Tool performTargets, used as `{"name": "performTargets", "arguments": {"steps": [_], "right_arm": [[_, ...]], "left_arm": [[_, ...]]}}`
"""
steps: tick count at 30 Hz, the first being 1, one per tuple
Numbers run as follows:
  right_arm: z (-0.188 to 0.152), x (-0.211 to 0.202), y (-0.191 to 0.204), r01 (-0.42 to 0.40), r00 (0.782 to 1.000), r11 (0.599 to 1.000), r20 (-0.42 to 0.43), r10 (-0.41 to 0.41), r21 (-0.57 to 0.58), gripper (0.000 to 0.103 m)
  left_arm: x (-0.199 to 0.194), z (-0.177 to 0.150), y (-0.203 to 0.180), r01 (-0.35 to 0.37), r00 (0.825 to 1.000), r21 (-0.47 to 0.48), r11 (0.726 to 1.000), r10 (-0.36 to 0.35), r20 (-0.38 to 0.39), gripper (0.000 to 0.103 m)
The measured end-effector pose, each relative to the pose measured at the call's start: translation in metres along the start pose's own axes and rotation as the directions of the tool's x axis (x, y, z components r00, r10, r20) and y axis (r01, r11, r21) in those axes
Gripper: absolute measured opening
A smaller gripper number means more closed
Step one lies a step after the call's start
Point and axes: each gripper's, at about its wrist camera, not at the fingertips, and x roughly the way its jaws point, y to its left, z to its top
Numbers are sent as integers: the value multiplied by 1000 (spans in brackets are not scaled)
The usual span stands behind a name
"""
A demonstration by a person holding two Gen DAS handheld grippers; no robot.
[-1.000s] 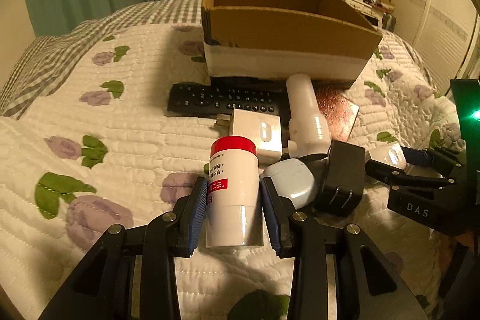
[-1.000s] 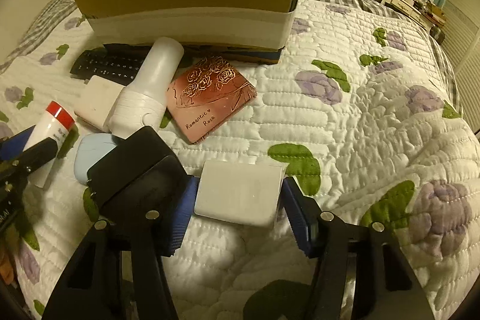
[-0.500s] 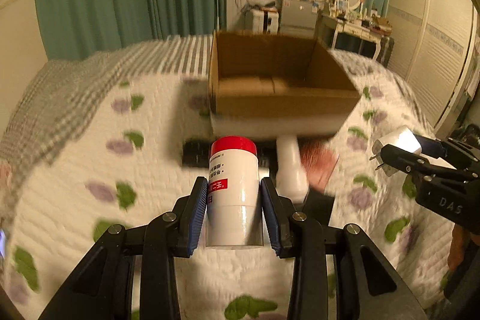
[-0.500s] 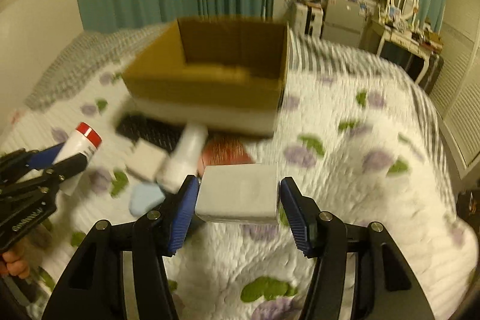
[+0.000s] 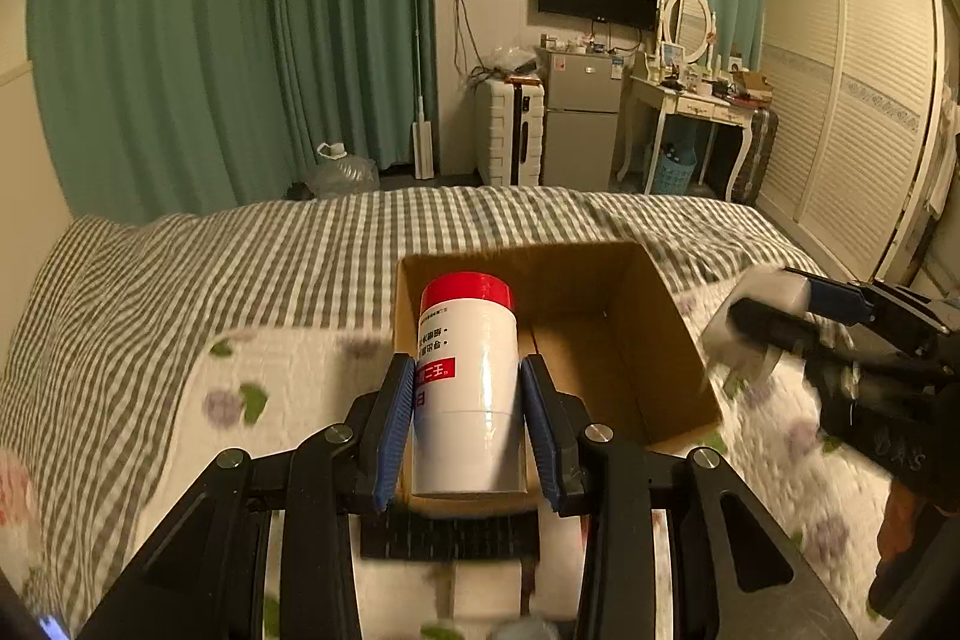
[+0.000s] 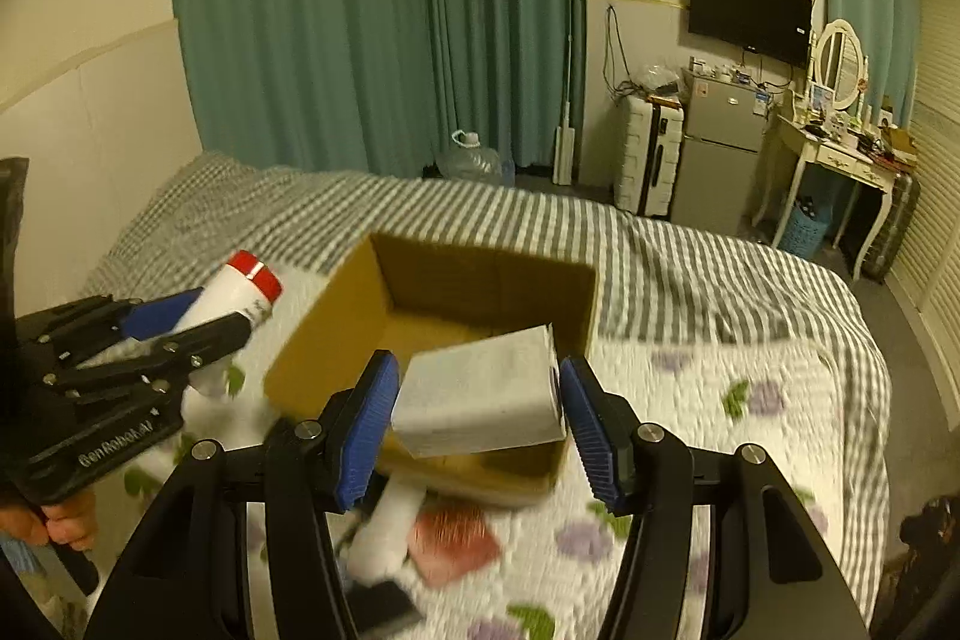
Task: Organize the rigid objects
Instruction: 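Carry both held items over the cardboard box and open both grippers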
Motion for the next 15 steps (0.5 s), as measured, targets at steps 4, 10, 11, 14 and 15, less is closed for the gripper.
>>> {"name": "performTargets", "arguments": {"steps": [4,10,11,14,15], "right_arm": [[23,36,-13,-8,1000,1000,-11,8,14,15],[15,98,-24,-18,997,1000,-78,18,3,11],[12,103,-27,-23,997,1000,-80,24,9,11],[2,120,-34,-38,995,999,-96,40,19,11],[0,126,-35,-42,994,999,-104,44,18,11]], "left_arm": [[39,16,-3,-6,1000,12,1000,6,-21,37],[103,12,-10,10,996,34,999,-7,-90,37],[110,9,-11,14,995,40,999,-10,-102,37],[131,-3,-17,18,990,52,998,-11,-139,37],[136,-5,-17,21,989,51,998,-13,-147,37]]}}
